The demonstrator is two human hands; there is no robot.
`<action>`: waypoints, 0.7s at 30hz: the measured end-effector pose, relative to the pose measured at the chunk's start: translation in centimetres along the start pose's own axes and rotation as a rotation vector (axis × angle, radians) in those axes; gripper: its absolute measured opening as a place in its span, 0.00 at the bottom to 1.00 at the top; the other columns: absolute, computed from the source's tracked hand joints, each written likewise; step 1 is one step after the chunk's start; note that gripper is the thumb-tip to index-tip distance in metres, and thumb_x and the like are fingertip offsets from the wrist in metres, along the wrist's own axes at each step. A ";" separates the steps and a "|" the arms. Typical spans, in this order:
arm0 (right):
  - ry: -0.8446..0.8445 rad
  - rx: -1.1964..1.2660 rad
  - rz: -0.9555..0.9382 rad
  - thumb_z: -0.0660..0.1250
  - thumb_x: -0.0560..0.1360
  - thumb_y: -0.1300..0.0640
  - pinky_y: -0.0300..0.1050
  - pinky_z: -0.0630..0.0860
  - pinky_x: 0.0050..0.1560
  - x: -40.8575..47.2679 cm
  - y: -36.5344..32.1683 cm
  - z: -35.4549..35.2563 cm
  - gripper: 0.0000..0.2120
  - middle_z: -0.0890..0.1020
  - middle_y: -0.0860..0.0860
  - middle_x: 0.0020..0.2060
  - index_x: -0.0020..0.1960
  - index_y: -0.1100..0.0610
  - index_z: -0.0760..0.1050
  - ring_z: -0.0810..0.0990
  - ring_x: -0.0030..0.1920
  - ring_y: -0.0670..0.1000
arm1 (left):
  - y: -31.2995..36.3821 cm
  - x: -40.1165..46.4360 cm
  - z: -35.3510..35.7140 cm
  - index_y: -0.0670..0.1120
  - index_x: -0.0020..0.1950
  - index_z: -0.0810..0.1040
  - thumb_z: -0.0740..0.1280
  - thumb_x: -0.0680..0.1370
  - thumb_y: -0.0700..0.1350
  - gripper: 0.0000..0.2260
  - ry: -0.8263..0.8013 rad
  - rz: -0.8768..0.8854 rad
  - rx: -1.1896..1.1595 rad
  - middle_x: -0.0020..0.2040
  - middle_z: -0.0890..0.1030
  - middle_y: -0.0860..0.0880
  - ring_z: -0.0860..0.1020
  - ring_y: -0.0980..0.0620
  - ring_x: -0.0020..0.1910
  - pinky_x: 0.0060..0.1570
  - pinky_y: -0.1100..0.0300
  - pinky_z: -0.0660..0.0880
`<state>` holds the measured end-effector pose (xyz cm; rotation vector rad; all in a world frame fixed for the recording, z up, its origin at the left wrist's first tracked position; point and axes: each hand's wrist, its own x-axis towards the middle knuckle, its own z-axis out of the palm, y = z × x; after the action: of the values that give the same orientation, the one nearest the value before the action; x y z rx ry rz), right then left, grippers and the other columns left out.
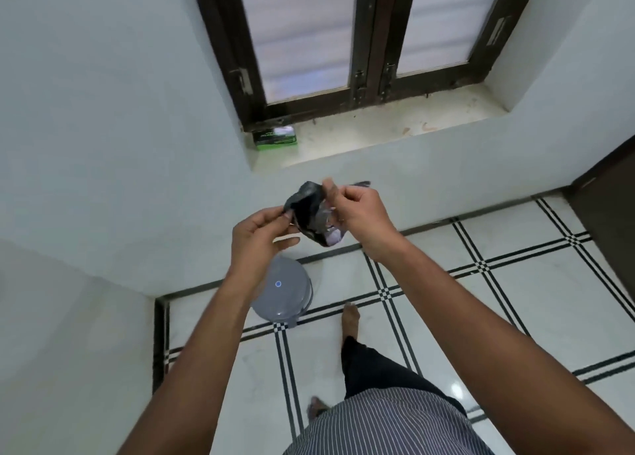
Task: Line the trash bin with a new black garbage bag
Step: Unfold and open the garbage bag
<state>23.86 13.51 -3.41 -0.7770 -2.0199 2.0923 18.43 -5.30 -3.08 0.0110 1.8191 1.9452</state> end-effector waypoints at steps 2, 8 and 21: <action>0.025 -0.006 0.027 0.72 0.82 0.40 0.48 0.79 0.39 -2.0 -0.2 0.4 0.25 0.82 0.55 0.37 0.48 0.64 0.82 0.78 0.33 0.51 | -0.3 -2.2 -1.8 0.42 0.56 0.85 0.68 0.83 0.34 0.07 0.048 -0.037 -0.100 0.48 0.88 0.44 0.85 0.47 0.48 0.51 0.53 0.83; 0.005 0.208 0.203 0.62 0.89 0.44 0.48 0.83 0.38 -5.4 -2.6 3.6 0.20 0.86 0.54 0.39 0.52 0.60 0.79 0.85 0.36 0.50 | -0.8 -6.4 -3.9 0.42 0.56 0.84 0.63 0.85 0.35 0.10 -0.024 -0.022 -0.157 0.48 0.86 0.46 0.82 0.47 0.46 0.48 0.55 0.80; -0.462 0.028 0.154 0.68 0.86 0.42 0.59 0.83 0.67 -6.2 -4.9 0.6 0.22 0.90 0.55 0.58 0.64 0.60 0.86 0.89 0.60 0.57 | 1.9 -5.5 -3.1 0.43 0.63 0.81 0.66 0.84 0.44 0.10 0.385 0.067 -0.019 0.44 0.82 0.50 0.79 0.58 0.37 0.39 0.60 0.75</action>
<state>27.62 10.72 2.91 -0.4889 -2.1948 2.5772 21.73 -10.09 0.06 -0.3347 2.0599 2.1248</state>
